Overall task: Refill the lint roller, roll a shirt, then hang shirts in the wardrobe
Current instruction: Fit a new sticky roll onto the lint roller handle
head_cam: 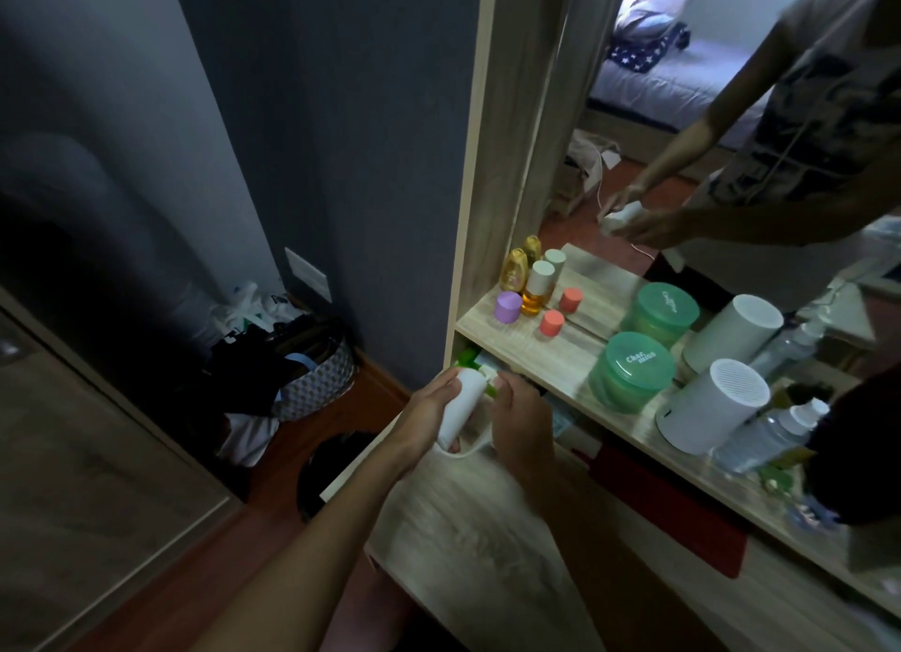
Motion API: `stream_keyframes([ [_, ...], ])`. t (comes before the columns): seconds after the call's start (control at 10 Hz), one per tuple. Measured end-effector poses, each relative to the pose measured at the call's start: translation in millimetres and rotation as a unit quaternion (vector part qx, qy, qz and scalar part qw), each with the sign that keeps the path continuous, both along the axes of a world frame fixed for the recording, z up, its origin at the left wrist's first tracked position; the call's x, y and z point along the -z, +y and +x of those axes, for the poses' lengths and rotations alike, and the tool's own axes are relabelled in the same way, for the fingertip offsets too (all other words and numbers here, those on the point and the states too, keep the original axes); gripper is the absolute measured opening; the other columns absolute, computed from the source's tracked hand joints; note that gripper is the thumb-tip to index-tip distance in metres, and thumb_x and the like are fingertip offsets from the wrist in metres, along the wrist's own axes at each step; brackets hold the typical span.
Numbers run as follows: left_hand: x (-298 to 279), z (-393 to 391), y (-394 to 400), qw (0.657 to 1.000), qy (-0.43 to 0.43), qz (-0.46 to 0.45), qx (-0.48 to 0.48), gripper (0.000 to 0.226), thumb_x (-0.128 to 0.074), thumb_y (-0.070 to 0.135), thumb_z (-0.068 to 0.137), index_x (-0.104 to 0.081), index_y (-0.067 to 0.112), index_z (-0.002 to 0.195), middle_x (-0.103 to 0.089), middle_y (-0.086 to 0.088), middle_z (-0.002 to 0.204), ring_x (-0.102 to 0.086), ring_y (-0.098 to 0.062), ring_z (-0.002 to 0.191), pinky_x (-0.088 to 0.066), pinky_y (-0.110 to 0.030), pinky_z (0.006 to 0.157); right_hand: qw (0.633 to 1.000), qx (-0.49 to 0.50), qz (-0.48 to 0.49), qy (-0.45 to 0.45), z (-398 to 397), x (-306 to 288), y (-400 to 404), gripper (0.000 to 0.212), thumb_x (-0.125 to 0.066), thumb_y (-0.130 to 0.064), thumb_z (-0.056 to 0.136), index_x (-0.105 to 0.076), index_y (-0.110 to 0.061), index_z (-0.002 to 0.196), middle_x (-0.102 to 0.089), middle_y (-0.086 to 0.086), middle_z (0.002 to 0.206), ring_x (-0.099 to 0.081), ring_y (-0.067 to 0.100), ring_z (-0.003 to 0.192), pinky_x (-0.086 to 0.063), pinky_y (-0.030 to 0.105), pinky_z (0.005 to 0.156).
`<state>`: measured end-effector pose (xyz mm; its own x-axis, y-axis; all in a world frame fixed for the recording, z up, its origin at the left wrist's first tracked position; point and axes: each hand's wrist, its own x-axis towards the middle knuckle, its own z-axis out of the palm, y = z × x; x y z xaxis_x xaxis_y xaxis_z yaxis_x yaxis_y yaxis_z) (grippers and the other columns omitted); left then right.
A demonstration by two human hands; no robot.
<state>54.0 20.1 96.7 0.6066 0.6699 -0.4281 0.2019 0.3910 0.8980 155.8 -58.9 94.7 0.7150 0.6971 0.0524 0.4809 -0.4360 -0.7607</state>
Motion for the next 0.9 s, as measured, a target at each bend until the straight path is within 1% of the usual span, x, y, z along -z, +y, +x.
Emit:
stream_keyframes([
  [0.1,-1.3,2.4,4.5,0.999,0.015,0.031,0.027,0.038,-0.041,0.028,0.1,-0.045,0.029,0.139,-0.053,-0.007,0.124,-0.059,-0.02,0.094,-0.051,-0.021,0.049,0.999,0.035,0.009,-0.019,-0.5,2.3,2.8,0.041,-0.034,-0.024,0.101,-0.064,0.0,0.114,-0.068,0.017,0.111,-0.061,0.029,0.107,-0.043,0.031,0.091],
  [0.2,-3.5,5.1,10.0,0.998,0.019,0.048,0.042,0.039,-0.041,0.029,0.1,-0.044,0.03,0.139,-0.053,-0.01,0.127,-0.059,-0.022,0.094,-0.051,-0.024,0.051,0.999,0.05,0.012,-0.007,0.2,6.6,9.2,0.04,-0.033,-0.024,0.102,-0.064,-0.002,0.113,-0.068,0.016,0.112,-0.06,0.029,0.11,-0.045,0.035,0.095],
  [0.3,-4.0,5.7,14.3,0.997,0.022,0.059,0.04,0.038,-0.04,0.028,0.1,-0.045,0.032,0.138,-0.052,-0.01,0.128,-0.059,-0.024,0.095,-0.052,-0.027,0.053,0.999,0.04,0.031,0.02,3.3,6.6,11.7,0.033,-0.038,-0.02,0.102,-0.064,-0.006,0.118,-0.066,0.013,0.119,-0.057,0.026,0.116,-0.042,0.04,0.103],
  [0.4,0.9,2.9,11.2,0.999,0.007,0.04,0.036,0.039,-0.038,0.026,0.101,-0.041,0.03,0.14,-0.05,-0.008,0.128,-0.057,-0.018,0.092,-0.052,-0.022,0.048,0.999,-0.025,0.02,0.038,11.4,5.0,10.9,0.031,-0.042,-0.022,0.101,-0.065,-0.008,0.117,-0.068,0.008,0.116,-0.058,0.013,0.105,-0.04,0.026,0.096],
  [0.5,2.9,3.9,6.4,0.998,-0.003,0.056,0.041,0.033,-0.035,0.022,0.102,-0.042,0.033,0.132,-0.048,-0.004,0.13,-0.055,-0.015,0.099,-0.055,-0.022,0.061,0.997,-0.059,0.015,0.04,21.0,7.2,10.5,0.028,-0.049,-0.029,0.098,-0.069,-0.012,0.106,-0.07,0.003,0.101,-0.062,0.011,0.092,-0.047,0.028,0.09],
  [0.6,3.0,8.1,8.7,0.992,0.006,0.1,0.079,0.037,-0.036,0.021,0.102,-0.042,0.039,0.133,-0.046,-0.002,0.139,-0.052,-0.017,0.113,-0.048,-0.022,0.078,1.0,-0.018,0.018,0.01,22.9,10.6,10.1,0.032,-0.042,-0.027,0.101,-0.07,-0.01,0.097,-0.071,0.006,0.092,-0.064,0.015,0.083,-0.048,0.025,0.082],
  [0.7,5.8,9.3,13.5,0.984,0.066,0.112,0.122,0.04,-0.035,0.032,0.101,-0.038,0.041,0.14,-0.041,-0.005,0.145,-0.049,-0.022,0.118,-0.047,-0.022,0.073,0.998,-0.027,-0.039,-0.051,25.9,10.6,6.2,0.029,-0.033,-0.027,0.102,-0.061,-0.025,0.092,-0.061,-0.004,0.078,-0.055,0.004,0.066,-0.041,0.01,0.061],
  [0.8,4.2,8.8,15.2,0.981,0.074,0.124,0.131,0.041,-0.034,0.035,0.101,-0.036,0.042,0.142,-0.036,-0.004,0.148,-0.047,-0.022,0.118,-0.048,-0.025,0.077,0.994,-0.054,-0.083,-0.036,26.2,13.9,8.1,0.013,-0.039,-0.027,0.098,-0.049,-0.03,0.091,-0.054,-0.007,0.08,-0.047,0.005,0.068,-0.03,0.01,0.056],
  [0.9,-1.0,8.9,17.7,0.98,0.069,0.136,0.127,0.04,-0.035,0.036,0.101,-0.037,0.043,0.14,-0.039,-0.002,0.146,-0.048,-0.02,0.117,-0.05,-0.033,0.086,0.997,-0.055,-0.049,-0.021,25.8,11.9,10.0,0.026,-0.041,-0.024,0.098,-0.045,-0.038,0.077,-0.049,-0.014,0.072,-0.041,-0.005,0.061,-0.036,0.008,0.051],
])
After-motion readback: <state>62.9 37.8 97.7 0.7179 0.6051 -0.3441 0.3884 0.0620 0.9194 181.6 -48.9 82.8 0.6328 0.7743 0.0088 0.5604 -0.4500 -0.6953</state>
